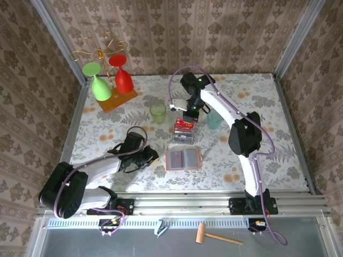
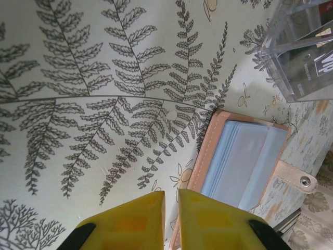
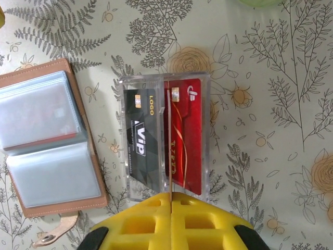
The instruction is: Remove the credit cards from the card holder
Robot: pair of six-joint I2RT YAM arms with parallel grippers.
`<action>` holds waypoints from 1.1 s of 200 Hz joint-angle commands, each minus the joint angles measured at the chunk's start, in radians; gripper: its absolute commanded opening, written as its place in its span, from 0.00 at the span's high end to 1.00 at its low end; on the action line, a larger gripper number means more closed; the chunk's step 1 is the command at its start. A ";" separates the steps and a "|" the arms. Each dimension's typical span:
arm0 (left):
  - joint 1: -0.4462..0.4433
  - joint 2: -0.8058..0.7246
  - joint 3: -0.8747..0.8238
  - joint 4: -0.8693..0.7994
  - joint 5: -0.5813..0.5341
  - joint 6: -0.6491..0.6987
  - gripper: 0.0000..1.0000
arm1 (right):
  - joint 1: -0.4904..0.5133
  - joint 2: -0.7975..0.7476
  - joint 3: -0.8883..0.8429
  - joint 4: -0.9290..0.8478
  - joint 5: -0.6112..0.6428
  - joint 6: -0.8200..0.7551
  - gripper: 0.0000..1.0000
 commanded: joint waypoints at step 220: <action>0.031 0.036 0.062 -0.006 0.042 0.034 0.85 | -0.010 0.119 0.166 -0.138 -0.048 0.012 0.82</action>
